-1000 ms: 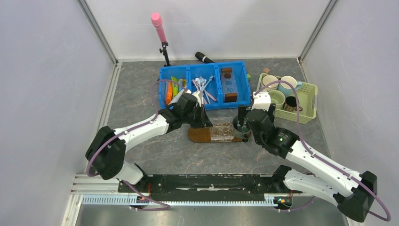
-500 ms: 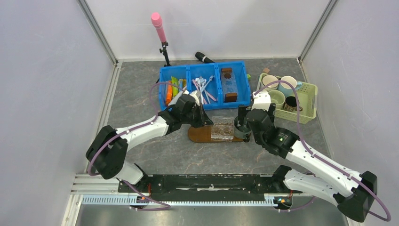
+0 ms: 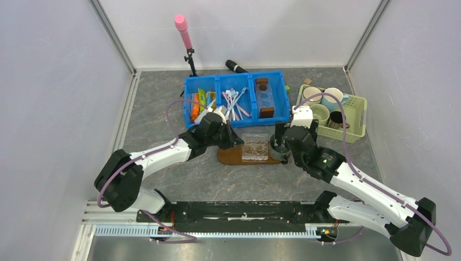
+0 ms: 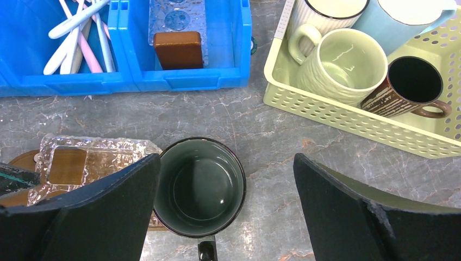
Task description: Prepare toiletry sets of a toothbrush and toothpaste on the tray
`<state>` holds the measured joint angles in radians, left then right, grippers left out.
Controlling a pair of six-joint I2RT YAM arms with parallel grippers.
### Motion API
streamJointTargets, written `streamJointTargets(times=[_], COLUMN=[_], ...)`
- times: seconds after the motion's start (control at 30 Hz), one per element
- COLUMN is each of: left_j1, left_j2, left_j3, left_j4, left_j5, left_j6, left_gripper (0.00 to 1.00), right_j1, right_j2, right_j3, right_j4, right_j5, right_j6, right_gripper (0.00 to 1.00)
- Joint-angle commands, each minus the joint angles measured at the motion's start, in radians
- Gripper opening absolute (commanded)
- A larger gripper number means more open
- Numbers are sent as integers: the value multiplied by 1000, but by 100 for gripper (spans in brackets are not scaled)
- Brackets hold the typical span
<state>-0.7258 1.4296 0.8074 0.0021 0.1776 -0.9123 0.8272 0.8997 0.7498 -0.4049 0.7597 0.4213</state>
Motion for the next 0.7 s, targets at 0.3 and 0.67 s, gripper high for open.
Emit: streamJointTargets(times=[0.3,0.67], left_j1=[-7,-30], left_j2=[-22,-14], left_j3=[-17,-13], left_j4=[39,42], left_j5=[-35,-46], left_j6=[-59,-83], left_gripper=[4,9], right_j1=[-2,-2], right_j2=[0,-2], right_j3=[46,44], right_j4=[15,15], right_j5=[-2,0], right_j6=[-4,3], right_gripper=[98,98])
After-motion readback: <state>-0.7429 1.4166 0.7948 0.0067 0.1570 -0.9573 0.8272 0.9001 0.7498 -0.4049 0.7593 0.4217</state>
